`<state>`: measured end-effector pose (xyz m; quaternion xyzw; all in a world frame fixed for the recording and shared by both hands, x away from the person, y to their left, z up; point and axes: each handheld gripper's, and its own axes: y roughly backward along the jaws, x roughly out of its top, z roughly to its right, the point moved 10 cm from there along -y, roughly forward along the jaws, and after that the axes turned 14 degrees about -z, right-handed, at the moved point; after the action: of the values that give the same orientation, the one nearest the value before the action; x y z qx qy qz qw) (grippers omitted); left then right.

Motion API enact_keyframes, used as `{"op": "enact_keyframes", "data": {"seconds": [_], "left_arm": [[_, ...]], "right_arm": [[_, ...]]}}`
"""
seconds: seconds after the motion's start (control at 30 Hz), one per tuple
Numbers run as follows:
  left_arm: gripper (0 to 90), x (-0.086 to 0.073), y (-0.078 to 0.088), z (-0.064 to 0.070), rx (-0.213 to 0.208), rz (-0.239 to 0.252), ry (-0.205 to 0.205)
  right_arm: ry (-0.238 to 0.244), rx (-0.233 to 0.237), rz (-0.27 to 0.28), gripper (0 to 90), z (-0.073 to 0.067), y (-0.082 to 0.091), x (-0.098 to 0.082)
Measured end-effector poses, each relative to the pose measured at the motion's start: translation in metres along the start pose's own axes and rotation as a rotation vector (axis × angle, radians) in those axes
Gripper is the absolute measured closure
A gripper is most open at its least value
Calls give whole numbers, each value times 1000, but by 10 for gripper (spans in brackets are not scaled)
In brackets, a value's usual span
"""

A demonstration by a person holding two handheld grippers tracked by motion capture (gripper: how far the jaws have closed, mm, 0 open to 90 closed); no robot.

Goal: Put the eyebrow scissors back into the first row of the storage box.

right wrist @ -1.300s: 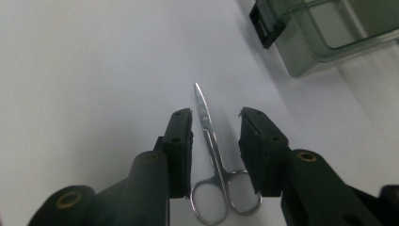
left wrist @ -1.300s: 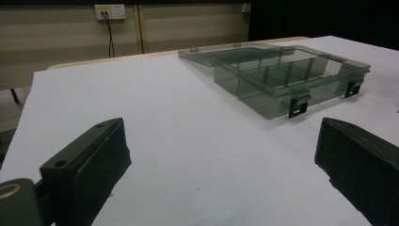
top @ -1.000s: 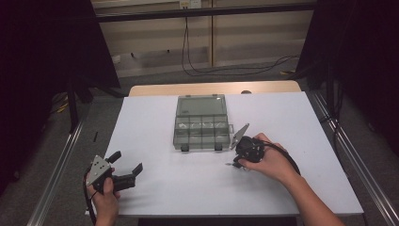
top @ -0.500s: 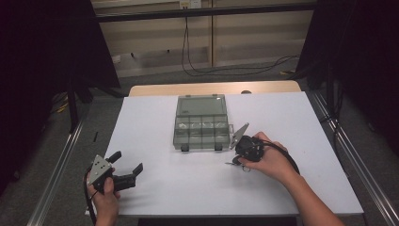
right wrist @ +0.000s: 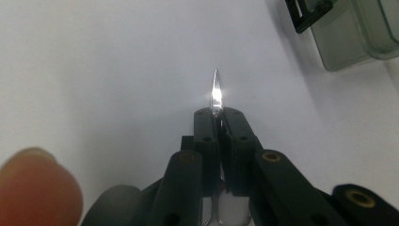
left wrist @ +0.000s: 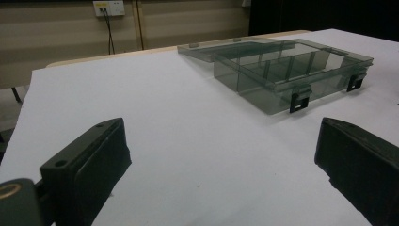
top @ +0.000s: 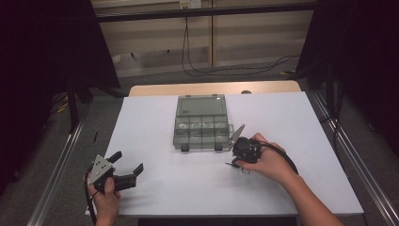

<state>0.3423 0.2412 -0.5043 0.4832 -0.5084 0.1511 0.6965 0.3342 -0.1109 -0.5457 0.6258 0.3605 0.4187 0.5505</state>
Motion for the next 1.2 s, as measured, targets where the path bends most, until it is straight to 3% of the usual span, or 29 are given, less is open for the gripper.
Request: {"op": "enact_keyframes", "data": {"seconds": [0.27, 0.3, 0.5, 0.67, 0.73, 0.9, 0.93, 1.2], "left_arm": [[33, 0, 0, 0, -5, -2, -7], [33, 0, 0, 1, -6, -2, -8], [33, 0, -1, 1, -5, -1, -6], [33, 0, -1, 0, -1, 0, -3], [33, 0, -1, 0, 1, 3, 6], [34, 0, -1, 0, -1, -1, 1], [34, 0, -1, 0, 1, -5, 1], [34, 0, -1, 0, 0, -4, 3]], "right_arm": [[19, 12, 26, 854, -1, 2, 0], [-9, 31, 24, 854, -1, 2, 1], [-35, 65, 23, 853, -1, 1, 2], [-14, 36, 47, 857, 2, 3, 4], [-25, 21, 57, 898, 3, 7, 4], [-14, 14, 22, 889, 3, 5, 4], [-8, -11, -3, 870, 5, 4, 4], [21, -7, -8, 891, 3, 1, 5]]}}
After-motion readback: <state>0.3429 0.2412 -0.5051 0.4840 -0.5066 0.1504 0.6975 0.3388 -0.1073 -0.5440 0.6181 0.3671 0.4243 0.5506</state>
